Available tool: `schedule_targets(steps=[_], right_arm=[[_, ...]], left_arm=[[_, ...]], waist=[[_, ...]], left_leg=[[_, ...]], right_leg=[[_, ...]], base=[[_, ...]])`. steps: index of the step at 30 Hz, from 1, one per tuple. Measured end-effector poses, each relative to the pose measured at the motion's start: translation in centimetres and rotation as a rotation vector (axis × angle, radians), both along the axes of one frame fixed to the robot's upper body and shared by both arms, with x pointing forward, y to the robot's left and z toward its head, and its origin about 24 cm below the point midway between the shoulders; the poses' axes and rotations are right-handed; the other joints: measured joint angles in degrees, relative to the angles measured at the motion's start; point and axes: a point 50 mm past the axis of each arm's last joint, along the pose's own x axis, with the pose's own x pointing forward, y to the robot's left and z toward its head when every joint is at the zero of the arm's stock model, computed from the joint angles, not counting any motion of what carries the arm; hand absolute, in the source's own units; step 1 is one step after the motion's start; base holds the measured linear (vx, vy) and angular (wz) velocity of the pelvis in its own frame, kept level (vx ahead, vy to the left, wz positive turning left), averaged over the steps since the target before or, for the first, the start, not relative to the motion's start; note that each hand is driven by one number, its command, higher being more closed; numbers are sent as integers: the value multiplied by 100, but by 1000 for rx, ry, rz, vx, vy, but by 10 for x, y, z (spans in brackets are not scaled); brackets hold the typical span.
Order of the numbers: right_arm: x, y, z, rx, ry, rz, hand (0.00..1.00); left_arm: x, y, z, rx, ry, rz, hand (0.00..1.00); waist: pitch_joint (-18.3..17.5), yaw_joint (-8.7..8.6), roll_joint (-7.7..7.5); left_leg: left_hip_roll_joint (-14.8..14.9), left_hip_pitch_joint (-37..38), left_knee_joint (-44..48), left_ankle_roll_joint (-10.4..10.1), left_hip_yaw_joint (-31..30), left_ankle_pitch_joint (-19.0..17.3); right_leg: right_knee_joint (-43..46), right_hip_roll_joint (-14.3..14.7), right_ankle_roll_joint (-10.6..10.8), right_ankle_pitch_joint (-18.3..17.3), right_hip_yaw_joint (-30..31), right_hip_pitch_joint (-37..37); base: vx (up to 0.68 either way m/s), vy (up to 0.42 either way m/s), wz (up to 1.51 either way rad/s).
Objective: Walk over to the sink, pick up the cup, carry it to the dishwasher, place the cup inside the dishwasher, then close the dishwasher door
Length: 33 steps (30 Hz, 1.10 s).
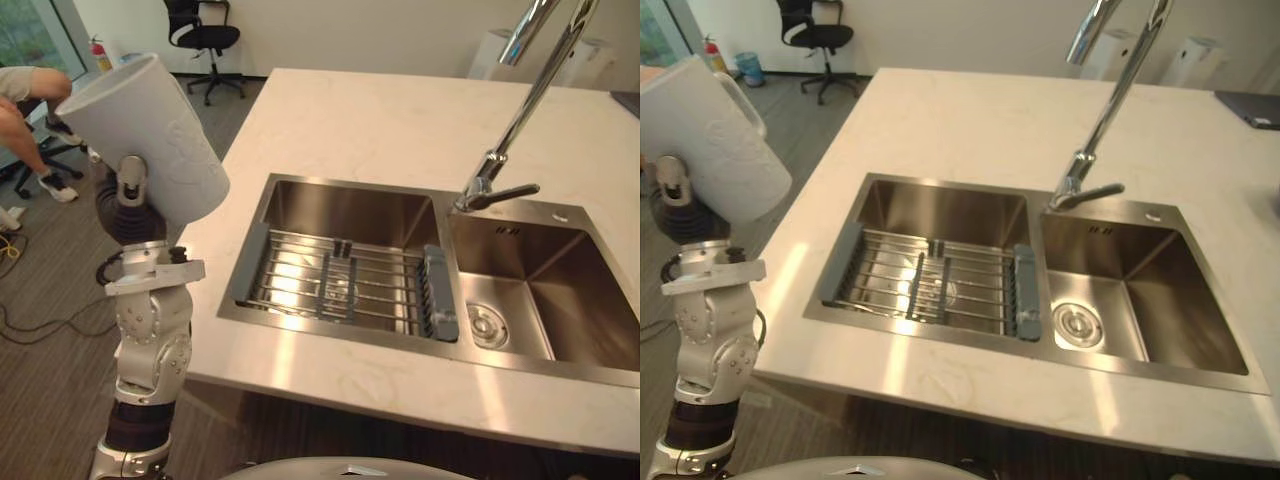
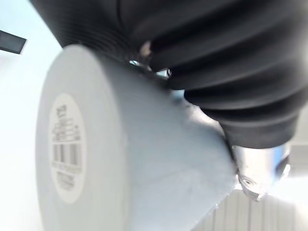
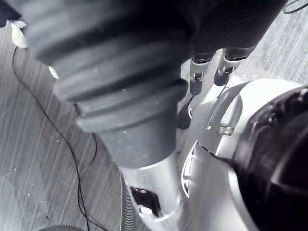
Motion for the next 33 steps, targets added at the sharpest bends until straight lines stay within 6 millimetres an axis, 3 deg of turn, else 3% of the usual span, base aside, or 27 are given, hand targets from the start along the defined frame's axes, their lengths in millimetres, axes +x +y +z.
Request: schedule_targets(steps=[3,7,12,16,19,22,23,25,27,29,32,33], right_arm=[[-3,1,1,-16,-6,-5,0],[-8,1,2,-30,-3,-23,0],[-9,2,2,-28,-3,-24,0],[-4,4,1,-27,-15,4,0],[10,1,3,-42,-44,78,0],[25,-9,5,-70,-52,172,0],[28,-13,6,-78,-44,204,0],[35,-22,8,-106,-41,262,0],[42,-28,11,-125,-44,301,0],[41,-24,9,-113,-36,304,0],[35,-28,7,-113,8,277,0],[27,-33,7,-126,24,235,0]], left_arm=[[-6,9,7,-33,-35,42,100],[-8,24,-1,-146,-8,57,100],[-8,22,-15,-132,61,23,100],[-5,18,-19,-103,96,16,100],[-5,16,-24,-78,132,40,100],[-9,17,-36,-51,197,86,100],[-12,19,-41,-39,223,111,100],[-19,25,-53,-52,275,148,100],[-29,34,-56,-62,289,197,100],[-36,36,-44,-47,225,207,100],[-41,37,-37,-37,172,208,100],[-39,37,-39,-36,178,202,100]], waist=[[-83,33,-30],[-164,127,-24],[-163,206,-5],[-165,229,-27],[-138,297,-69],[113,369,68],[206,445,173],[303,550,367],[242,588,463],[162,569,336],[127,560,258],[111,501,235]], left_leg=[[-44,0,-25,28,-81,-4],[-17,-24,-110,119,-186,33],[-10,-125,-71,159,-478,73],[-67,-260,192,139,-754,103],[-165,-560,630,122,-986,63],[-201,-889,1223,54,-1183,19],[-140,-1015,1458,-75,-1221,-70],[43,-1034,1474,-161,-1219,-90],[124,-1044,1285,-78,-1129,-93],[214,-1145,1097,271,-630,-103],[420,-1420,1749,443,-119,13],[865,-1459,2681,651,307,86]], right_leg=[[241,-81,-5,2,-156,-79],[745,-130,-35,6,-298,-324],[1497,-268,-257,-148,-432,-584],[1883,-399,-275,-383,-413,-588],[1599,-418,-240,-632,-396,-389],[1208,-294,-173,-972,-38,-33],[1165,-200,51,-1136,59,22],[1379,-81,-35,-1273,31,-73],[1717,-88,-134,-1394,-50,-202],[1709,-398,-219,-1307,-522,-333],[1728,-764,-190,-1082,-981,-483],[1824,-1143,-104,-976,-1470,-425]], base=[[-47,30,12],[-38,17,13],[15,-3,27],[52,-30,45],[35,-81,51],[-97,-131,62],[-196,-150,47],[-273,-118,16],[-243,-133,25],[-143,-85,86],[-116,5,105],[-83,100,113]])
